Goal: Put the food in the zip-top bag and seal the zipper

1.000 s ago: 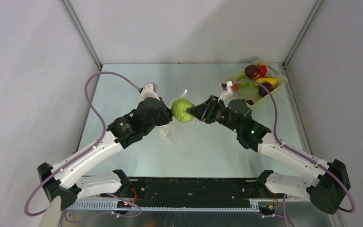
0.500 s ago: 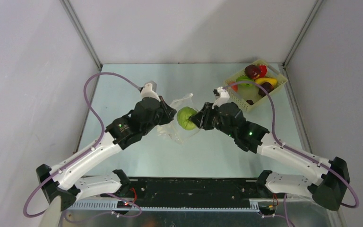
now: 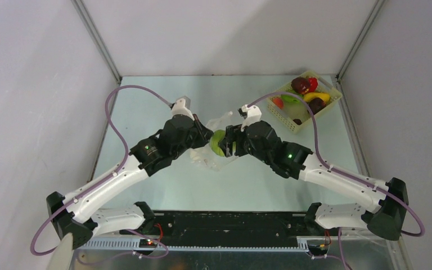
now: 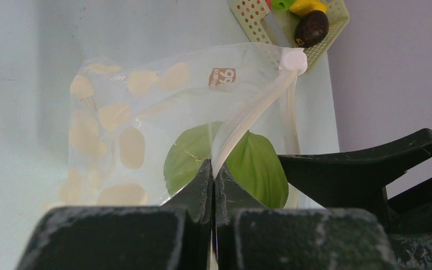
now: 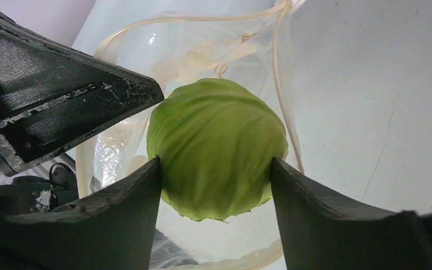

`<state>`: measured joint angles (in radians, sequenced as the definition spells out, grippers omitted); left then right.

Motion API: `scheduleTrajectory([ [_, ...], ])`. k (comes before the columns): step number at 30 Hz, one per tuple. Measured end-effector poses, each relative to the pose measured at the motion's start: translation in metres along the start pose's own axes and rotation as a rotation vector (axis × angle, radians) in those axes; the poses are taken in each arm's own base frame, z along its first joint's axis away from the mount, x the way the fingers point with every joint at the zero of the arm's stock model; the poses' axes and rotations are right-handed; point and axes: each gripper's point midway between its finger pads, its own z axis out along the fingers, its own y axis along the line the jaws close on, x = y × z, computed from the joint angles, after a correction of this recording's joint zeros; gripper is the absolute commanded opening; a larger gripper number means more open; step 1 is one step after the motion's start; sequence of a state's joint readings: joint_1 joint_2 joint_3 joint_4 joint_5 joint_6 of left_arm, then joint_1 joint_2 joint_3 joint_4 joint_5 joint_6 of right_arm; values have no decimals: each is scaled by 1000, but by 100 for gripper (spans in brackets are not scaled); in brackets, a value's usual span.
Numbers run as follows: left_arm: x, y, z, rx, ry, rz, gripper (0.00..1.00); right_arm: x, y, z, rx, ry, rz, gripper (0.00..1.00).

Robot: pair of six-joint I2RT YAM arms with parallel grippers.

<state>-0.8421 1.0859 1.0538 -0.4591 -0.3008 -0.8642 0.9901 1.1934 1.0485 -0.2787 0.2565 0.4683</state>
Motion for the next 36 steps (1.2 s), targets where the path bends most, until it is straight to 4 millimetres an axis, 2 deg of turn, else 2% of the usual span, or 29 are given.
scheduleTrajectory([
  [1,0,-1,0,3,0,-1,0,-1,0,0,3,-1,-3,79],
  [4,-1,-2,0,10,-4,-3,0,-3,-1,-1,13,-8,-4,97],
  [5,-1,-3,0,12,-3,-3,0,-4,-1,-1,17,-11,-3,98],
  [12,0,-2,0,10,3,-2,0,-11,-3,-6,27,-31,-1,99],
  [18,-1,-3,-2,15,-2,-3,0,-28,-1,-25,9,-86,13,100],
  [22,-4,-2,-5,12,-13,-5,0,-42,-12,-40,42,-134,24,99],
  [24,-5,0,-6,7,-20,-5,0,-49,-24,-45,76,-152,37,99],
  [28,-6,6,-6,-23,-28,8,0,-63,-70,-50,191,-172,79,100],
  [36,-8,27,-4,-120,-42,50,0,-82,-189,-62,479,-195,214,100],
])
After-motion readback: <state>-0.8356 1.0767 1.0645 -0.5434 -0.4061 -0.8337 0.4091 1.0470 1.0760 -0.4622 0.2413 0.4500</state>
